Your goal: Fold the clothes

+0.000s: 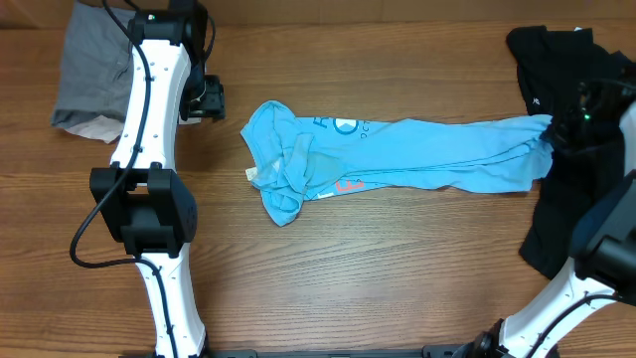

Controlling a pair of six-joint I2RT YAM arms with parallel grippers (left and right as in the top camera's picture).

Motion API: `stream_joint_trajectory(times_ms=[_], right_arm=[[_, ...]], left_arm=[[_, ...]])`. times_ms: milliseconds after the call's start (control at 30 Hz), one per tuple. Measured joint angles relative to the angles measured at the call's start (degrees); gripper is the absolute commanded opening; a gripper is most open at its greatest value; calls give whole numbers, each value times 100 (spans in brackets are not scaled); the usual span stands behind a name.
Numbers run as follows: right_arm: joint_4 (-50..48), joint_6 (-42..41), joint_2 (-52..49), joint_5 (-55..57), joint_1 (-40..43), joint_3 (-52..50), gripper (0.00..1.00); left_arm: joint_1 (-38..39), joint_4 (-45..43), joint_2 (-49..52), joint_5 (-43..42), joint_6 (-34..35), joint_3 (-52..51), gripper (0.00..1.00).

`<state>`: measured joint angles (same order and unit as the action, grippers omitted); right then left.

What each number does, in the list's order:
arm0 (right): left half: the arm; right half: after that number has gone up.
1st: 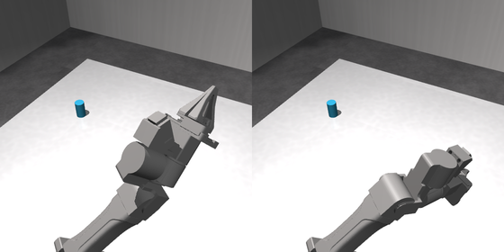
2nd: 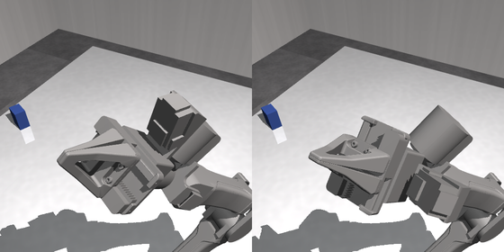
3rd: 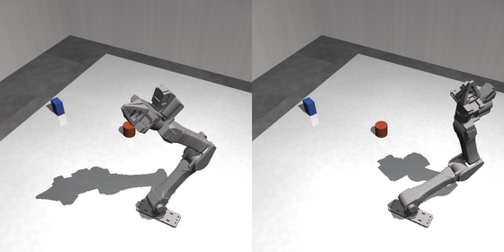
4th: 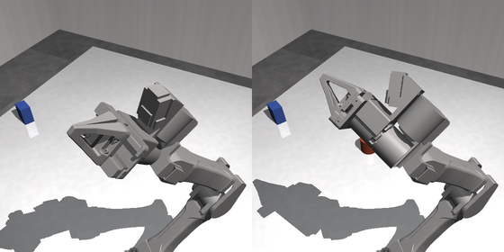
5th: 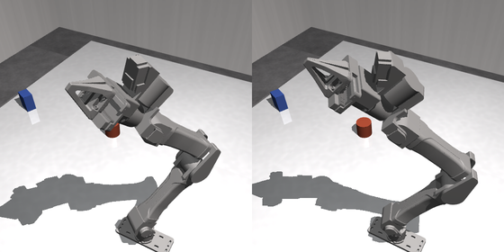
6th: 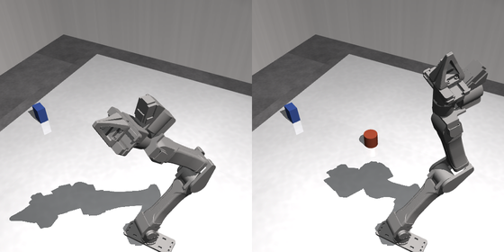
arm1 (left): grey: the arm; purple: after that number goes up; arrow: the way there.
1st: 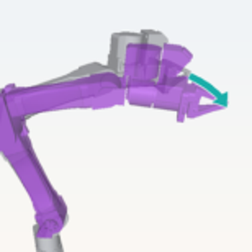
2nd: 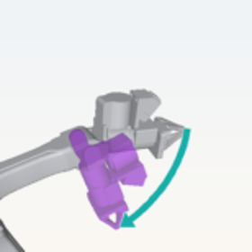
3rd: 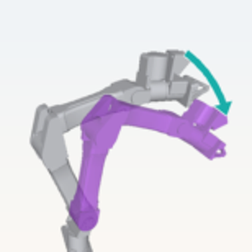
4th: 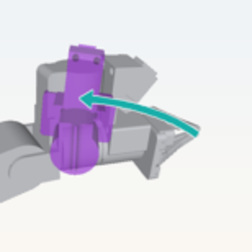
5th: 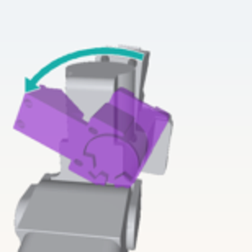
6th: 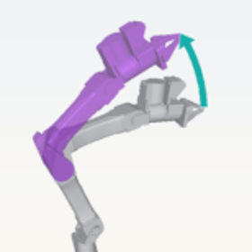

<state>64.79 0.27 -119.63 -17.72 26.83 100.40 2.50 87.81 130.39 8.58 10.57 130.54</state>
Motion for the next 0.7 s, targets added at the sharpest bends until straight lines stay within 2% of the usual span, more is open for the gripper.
stream_joint_trajectory(times_ms=[133,367,400,433,533,633,700], right_arm=[[339,63,4,9,-863,7,4],[31,-203,4,164,-2597,9,4],[-20,-249,4,190,-2798,9,6],[-83,-317,4,258,-2977,9,13],[-214,-468,4,404,-3307,9,17],[-249,-518,4,470,-3491,9,33],[-238,-533,4,483,-3556,9,34]], left_arm=[[0,-44,0,0,0,0,70],[0,-92,0,0,0,0,74],[0,-94,0,0,0,0,75],[0,-101,0,0,0,0,75],[0,-111,0,0,0,0,77],[0,-142,0,0,0,0,78],[0,-151,0,0,0,0,78]])
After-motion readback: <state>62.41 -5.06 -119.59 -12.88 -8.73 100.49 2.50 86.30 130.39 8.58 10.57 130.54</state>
